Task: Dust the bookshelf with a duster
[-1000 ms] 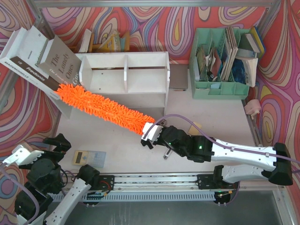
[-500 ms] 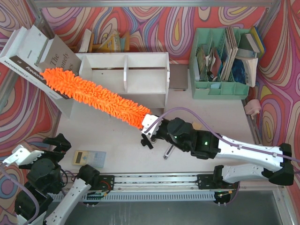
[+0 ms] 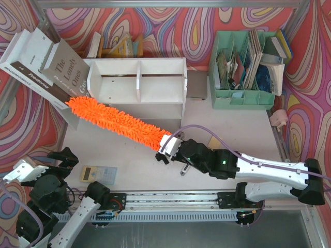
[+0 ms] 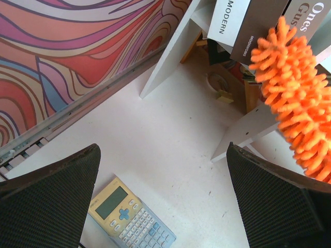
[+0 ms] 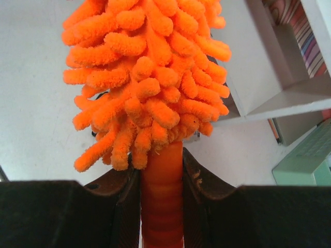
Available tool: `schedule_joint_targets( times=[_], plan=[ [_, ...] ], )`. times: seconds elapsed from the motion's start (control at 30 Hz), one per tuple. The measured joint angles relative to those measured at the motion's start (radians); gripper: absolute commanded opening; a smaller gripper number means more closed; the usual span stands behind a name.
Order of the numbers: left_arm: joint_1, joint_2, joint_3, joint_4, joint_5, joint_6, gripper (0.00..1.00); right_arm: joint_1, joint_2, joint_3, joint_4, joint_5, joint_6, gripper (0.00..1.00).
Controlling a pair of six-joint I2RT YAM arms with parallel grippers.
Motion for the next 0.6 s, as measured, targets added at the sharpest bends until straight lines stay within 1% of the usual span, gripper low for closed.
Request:
schedule_joint_targets(
  times=[0.1, 0.23, 0.37, 0.6],
  plan=[
    [0.0, 0.0, 0.0, 0.0, 0.0, 0.0, 0.98, 0.0, -0.024, -0.006, -0.042, 0.002, 0.018, 0.0],
    [0.0, 0.0, 0.0, 0.0, 0.0, 0.0, 0.98, 0.005, -0.04, 0.0, -0.046, 0.003, 0.018, 0.0],
    [0.0, 0.0, 0.0, 0.0, 0.0, 0.0, 0.98, 0.011, -0.023, 0.053, -0.044, 0.002, -0.013, 0.0],
    [0.0, 0.0, 0.0, 0.0, 0.0, 0.0, 0.98, 0.023, 0.039, 0.178, 0.052, 0.006, -0.093, 0.0]
  ],
)
